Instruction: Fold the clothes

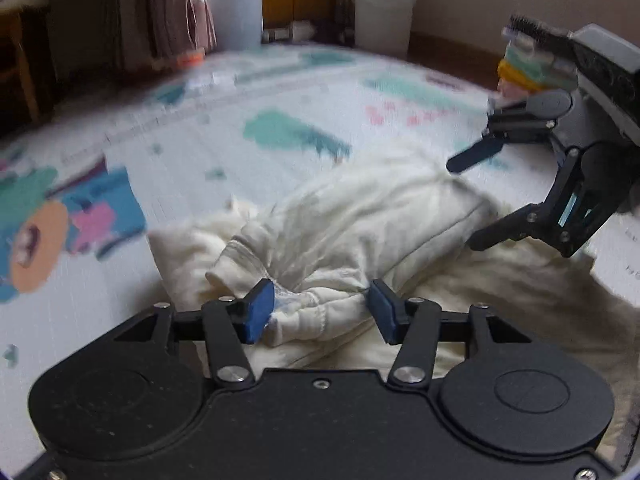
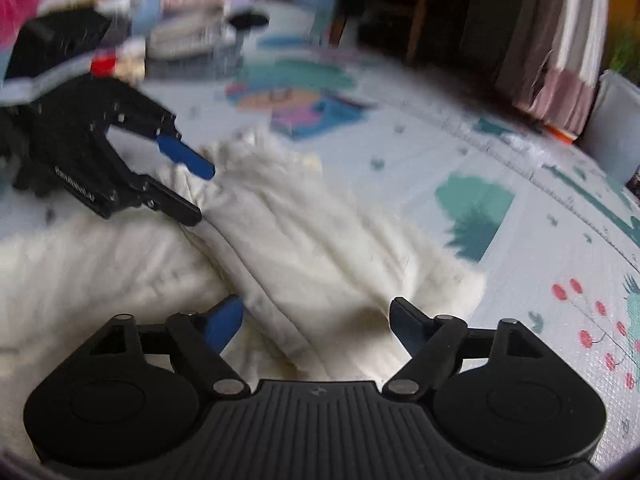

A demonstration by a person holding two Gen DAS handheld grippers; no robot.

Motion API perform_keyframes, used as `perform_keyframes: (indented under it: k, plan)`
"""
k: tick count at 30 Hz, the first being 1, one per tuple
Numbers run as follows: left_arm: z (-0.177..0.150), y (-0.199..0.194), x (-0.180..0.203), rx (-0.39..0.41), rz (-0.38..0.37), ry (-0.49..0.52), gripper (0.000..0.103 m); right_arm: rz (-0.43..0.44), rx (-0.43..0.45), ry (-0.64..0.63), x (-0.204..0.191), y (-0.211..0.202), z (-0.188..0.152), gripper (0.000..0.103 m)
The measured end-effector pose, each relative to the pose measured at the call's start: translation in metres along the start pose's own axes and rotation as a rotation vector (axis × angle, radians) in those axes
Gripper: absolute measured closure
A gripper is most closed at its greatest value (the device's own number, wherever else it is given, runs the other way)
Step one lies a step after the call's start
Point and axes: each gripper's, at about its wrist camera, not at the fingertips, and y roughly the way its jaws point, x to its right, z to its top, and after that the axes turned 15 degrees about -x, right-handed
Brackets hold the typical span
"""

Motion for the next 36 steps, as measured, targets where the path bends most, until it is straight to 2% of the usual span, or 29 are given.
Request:
perform_keyframes:
  k: [2,7,11,13,17,19,20,24,26,29,33,36]
  plan:
    - [-0.007,-0.015,0.005,0.023,0.007,0.018,0.05,0.006,0.032,0.013,-0.003,-0.014,-0.009,0.023]
    - [-0.031,-0.043,0.01,-0.003,-0.025,0.026,0.05,0.031,-0.003,-0.014,-0.025,-0.034,-0.043,0.024]
    - [-0.05,-0.066,0.023,-0.023,-0.054,0.115,0.05,0.083,-0.016,-0.027,-0.052,-0.057,-0.063,0.026]
    - [-0.061,-0.077,0.039,-0.042,-0.065,0.22,0.05,0.111,-0.022,-0.079,-0.072,-0.069,-0.072,0.026]
    - [-0.085,-0.088,0.076,-0.087,-0.101,0.429,0.05,0.162,-0.045,-0.277,-0.121,-0.073,-0.08,0.032]
    - [-0.099,-0.086,0.095,-0.107,-0.085,0.542,0.05,0.164,-0.059,-0.371,-0.141,-0.071,-0.081,0.034]
    - [-0.106,-0.085,0.104,-0.117,-0.076,0.6,0.05,0.16,-0.066,-0.411,-0.149,-0.069,-0.082,0.038]
    - [-0.128,-0.08,0.128,-0.122,0.011,0.813,0.05,0.136,-0.068,-0.528,-0.169,-0.062,-0.075,0.042]
    - [-0.132,-0.077,0.136,-0.101,0.052,0.885,0.05,0.117,-0.071,-0.556,-0.174,-0.058,-0.071,0.042]
    - [-0.131,-0.07,0.149,-0.057,0.075,0.963,0.05,0.126,-0.092,-0.577,-0.177,-0.049,-0.066,0.042]
    - [-0.13,-0.057,0.162,-0.031,0.088,1.071,0.05,0.23,-0.152,-0.481,-0.162,-0.034,-0.053,0.041]
    - [-0.123,-0.049,0.165,-0.028,0.094,1.12,0.055,0.268,-0.159,-0.499,-0.158,-0.031,-0.052,0.038]
